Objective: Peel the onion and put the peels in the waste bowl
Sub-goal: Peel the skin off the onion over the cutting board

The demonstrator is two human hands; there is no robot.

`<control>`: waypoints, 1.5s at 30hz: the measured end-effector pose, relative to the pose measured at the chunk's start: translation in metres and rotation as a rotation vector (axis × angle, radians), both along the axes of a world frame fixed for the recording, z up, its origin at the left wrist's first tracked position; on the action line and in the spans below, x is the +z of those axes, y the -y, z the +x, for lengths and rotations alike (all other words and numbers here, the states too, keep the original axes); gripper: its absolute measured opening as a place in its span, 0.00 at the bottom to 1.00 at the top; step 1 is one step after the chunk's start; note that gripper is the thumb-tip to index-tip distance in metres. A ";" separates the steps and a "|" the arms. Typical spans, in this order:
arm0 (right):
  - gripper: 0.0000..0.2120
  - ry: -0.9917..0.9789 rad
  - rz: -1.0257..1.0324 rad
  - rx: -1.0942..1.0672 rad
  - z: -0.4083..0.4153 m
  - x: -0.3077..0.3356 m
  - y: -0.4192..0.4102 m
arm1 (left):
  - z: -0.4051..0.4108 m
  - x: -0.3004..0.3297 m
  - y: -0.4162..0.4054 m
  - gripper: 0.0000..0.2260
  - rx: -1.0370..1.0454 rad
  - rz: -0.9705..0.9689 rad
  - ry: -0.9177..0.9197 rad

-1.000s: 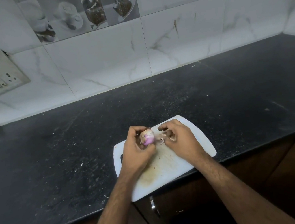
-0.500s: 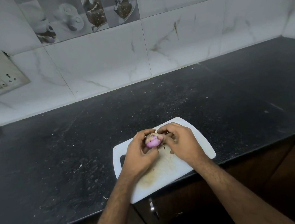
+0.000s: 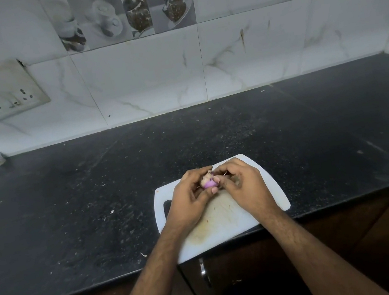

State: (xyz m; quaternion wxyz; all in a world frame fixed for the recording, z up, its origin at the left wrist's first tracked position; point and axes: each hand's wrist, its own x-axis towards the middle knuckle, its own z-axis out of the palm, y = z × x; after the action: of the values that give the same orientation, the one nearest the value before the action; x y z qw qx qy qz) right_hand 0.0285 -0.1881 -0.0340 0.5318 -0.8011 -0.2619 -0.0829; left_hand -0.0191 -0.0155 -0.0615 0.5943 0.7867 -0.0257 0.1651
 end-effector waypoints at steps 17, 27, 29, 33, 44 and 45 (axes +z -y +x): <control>0.05 -0.107 -0.027 -0.009 0.006 -0.003 0.000 | -0.002 0.006 0.001 0.20 0.024 0.222 0.005; 0.03 -0.190 -0.039 0.012 0.011 -0.006 0.002 | -0.003 0.005 0.001 0.21 0.044 0.288 -0.009; 0.03 -0.191 -0.035 0.019 0.011 -0.007 0.002 | -0.003 0.005 0.002 0.21 0.048 0.305 -0.007; 0.04 -0.229 0.017 0.036 0.012 -0.006 0.002 | -0.003 0.005 0.003 0.21 0.056 0.333 -0.017; 0.05 -0.188 -0.036 0.021 0.012 -0.009 0.001 | -0.002 0.008 0.006 0.21 0.138 0.291 -0.032; 0.05 -0.171 -0.055 0.007 0.012 -0.009 0.002 | -0.003 0.008 0.006 0.21 0.142 0.280 -0.034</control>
State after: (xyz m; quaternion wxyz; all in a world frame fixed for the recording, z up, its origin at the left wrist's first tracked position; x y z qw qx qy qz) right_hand 0.0401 -0.1898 -0.0432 0.5302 -0.8187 -0.2204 -0.0052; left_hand -0.0216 -0.0216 -0.0534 0.4659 0.8645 0.0174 0.1879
